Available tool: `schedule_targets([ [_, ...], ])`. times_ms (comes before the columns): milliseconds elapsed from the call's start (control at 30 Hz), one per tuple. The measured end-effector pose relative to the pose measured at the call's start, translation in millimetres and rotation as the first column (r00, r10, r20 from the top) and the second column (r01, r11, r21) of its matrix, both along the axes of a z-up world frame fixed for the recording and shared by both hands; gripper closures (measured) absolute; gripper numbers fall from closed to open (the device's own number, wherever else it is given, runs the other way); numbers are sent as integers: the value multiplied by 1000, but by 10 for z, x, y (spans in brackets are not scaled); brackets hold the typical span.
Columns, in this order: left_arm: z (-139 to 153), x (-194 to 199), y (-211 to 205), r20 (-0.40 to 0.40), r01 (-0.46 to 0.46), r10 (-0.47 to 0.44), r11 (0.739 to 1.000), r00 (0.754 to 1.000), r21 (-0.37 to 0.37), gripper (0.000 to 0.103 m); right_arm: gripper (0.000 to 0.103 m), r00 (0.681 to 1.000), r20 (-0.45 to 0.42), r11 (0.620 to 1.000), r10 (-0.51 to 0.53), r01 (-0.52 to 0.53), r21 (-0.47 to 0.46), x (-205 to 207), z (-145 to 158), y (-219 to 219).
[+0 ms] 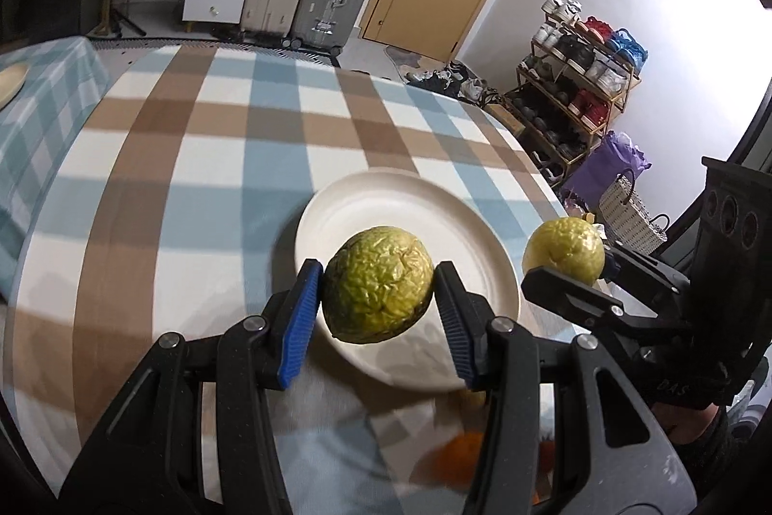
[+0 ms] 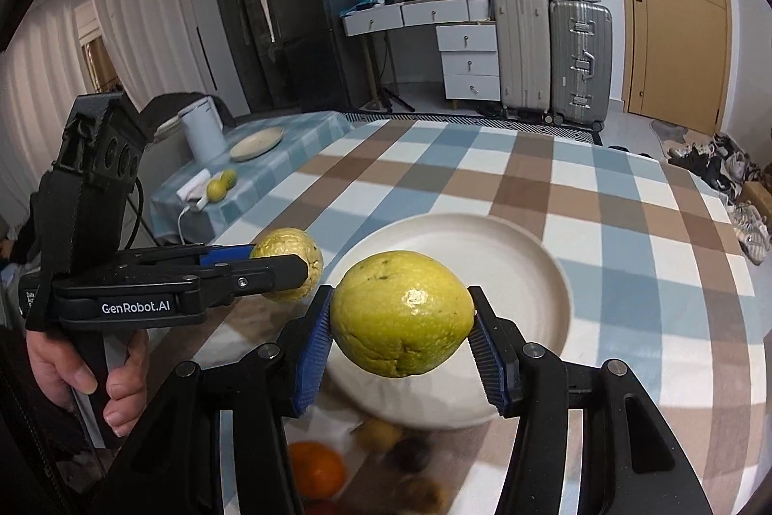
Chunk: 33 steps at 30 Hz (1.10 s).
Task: Organize fruits
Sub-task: 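Lower both citrus fruits onto the cream plate and open both grippers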
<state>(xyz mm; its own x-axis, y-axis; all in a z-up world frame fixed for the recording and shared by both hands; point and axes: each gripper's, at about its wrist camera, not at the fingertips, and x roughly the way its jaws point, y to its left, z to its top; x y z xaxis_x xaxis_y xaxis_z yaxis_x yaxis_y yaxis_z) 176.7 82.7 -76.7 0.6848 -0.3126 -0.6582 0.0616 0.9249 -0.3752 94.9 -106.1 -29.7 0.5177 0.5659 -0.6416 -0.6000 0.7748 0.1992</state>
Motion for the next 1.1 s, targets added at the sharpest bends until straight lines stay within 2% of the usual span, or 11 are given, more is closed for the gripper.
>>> schedule_targets([
  [300, -69, 657, -67, -31, 31, -31, 1000, 999, 5, 58, 49, 999, -34, 999, -5, 6, 32, 596, -68, -58],
  [567, -312, 1069, -195, -78, 77, -78, 997, 994, -7, 58, 49, 995, -95, 1000, -10, 12, 22, 1001, -333, 1],
  [867, -525, 1295, -224, -111, 80, -80, 997, 991, -7, 58, 49, 986, -165, 1000, -4, 8, 19, 1225, -626, 28],
  [1100, -528, 1301, -201, -103, 77, -79, 997, 992, -17, 58, 48, 974, -225, 996, -22, 41, 76, 1345, -716, -14],
])
